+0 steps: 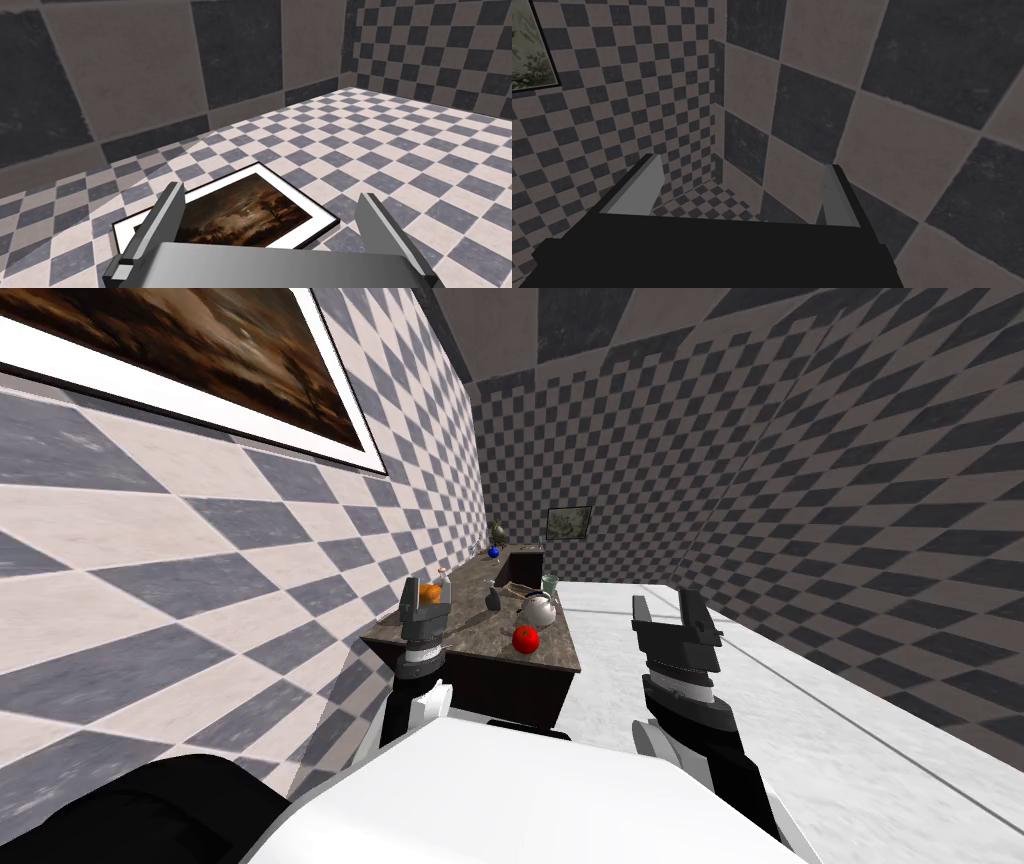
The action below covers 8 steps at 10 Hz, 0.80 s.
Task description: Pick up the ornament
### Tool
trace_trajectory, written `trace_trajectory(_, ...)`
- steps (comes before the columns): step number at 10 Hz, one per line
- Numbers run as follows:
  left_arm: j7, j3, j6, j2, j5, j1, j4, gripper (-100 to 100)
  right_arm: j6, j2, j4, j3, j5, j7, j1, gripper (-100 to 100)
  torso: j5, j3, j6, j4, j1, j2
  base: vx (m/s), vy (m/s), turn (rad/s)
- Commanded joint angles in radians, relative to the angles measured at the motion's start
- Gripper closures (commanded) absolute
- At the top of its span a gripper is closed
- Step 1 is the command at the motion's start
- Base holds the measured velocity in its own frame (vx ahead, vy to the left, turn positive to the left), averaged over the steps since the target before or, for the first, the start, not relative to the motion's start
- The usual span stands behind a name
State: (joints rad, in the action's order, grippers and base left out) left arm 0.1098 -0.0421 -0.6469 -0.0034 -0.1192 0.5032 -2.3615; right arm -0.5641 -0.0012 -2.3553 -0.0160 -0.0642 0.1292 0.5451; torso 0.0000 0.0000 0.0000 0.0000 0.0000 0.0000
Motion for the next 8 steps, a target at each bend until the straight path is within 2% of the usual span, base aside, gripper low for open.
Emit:
trace_trajectory(1,0.001,0.002,-0.005,0.033,-0.004,-0.004,0.017,-100,0.000,0.000,0.000,0.000,0.000,0.000,0.000,0,0.000,0.000,0.000,0.000,0.000,0.000,-0.002,0.008,-0.079)
trace_trajectory(4,0.002,0.006,-0.024,0.123,-0.020,-0.022,0.082,-100,0.000,0.000,0.000,0.000,0.000,0.000,0.000,0,0.001,0.000,0.000,0.000,0.003,0.000,-0.005,0.035,-0.116)
trace_trajectory(5,0.002,0.006,-0.024,0.136,-0.020,-0.022,0.082,-100,0.000,0.000,0.000,0.000,0.000,0.000,0.000,0,0.001,0.000,0.000,0.000,0.004,0.000,-0.004,0.037,-0.056)
trace_trajectory(7,0.003,0.005,-0.044,0.205,-0.035,-0.040,0.146,-100,0.000,0.000,0.000,0.000,0.000,0.000,0.000,0,0.001,0.000,0.000,0.000,0.003,0.000,-0.012,0.035,-0.155)
trace_trajectory(8,0.003,0.005,-0.044,0.223,-0.035,-0.040,0.146,-100,0.000,0.000,0.000,0.000,0.000,0.000,0.000,0,0.001,0.000,0.000,0.000,0.003,0.001,-0.009,0.036,-0.077)
